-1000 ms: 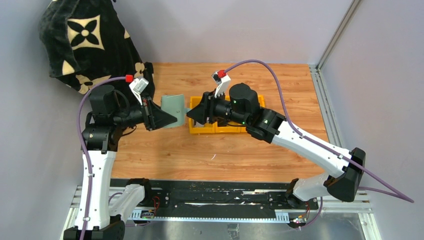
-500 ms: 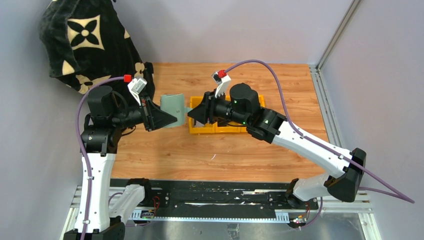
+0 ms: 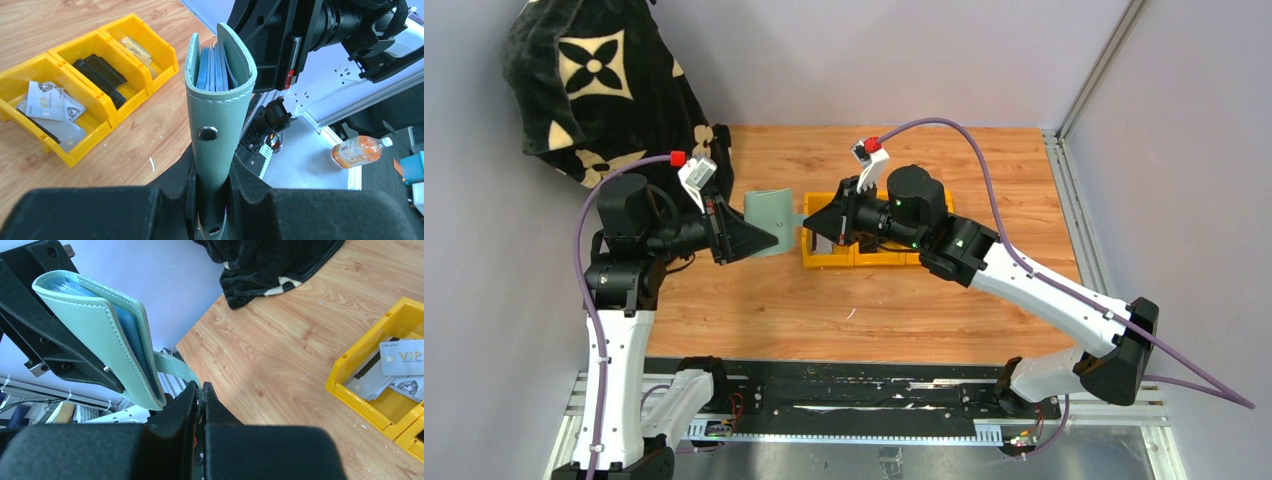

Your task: Take the credit cards out of the card holder

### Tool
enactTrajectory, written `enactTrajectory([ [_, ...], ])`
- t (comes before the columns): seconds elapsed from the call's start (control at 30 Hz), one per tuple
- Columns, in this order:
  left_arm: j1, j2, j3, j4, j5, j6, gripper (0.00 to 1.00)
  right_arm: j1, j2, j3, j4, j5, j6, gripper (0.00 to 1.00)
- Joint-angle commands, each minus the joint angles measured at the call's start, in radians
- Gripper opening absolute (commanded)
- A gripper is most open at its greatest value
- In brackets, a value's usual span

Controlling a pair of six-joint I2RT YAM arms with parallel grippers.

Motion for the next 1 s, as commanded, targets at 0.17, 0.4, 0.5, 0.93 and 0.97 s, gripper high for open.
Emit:
enactTrajectory([
  [0.17,0.005,-0.021,-0.026,-0.007,-0.033,0.06,0.78,-0.009,-0.039,0.075,-0.098,-0.026,-0.142,0.0],
  [0.4,0.005,-0.061,-0.05,-0.036,-0.105,0.166,0.9,0.029,0.018,0.26,-0.407,-0.08,-0.403,0.0],
  [0.5,0.005,-0.07,-0.075,-0.036,-0.118,0.19,0.9,0.074,0.048,0.322,-0.493,-0.046,-0.473,0.0],
  [0.93,0.005,-0.176,-0.158,-0.034,-0.042,0.215,0.89,0.283,0.234,0.589,-0.606,0.625,-0.387,0.0],
  [0.97,0.005,-0.185,-0.163,-0.034,-0.042,0.217,0.9,0.301,0.246,0.605,-0.606,0.65,-0.379,0.0],
])
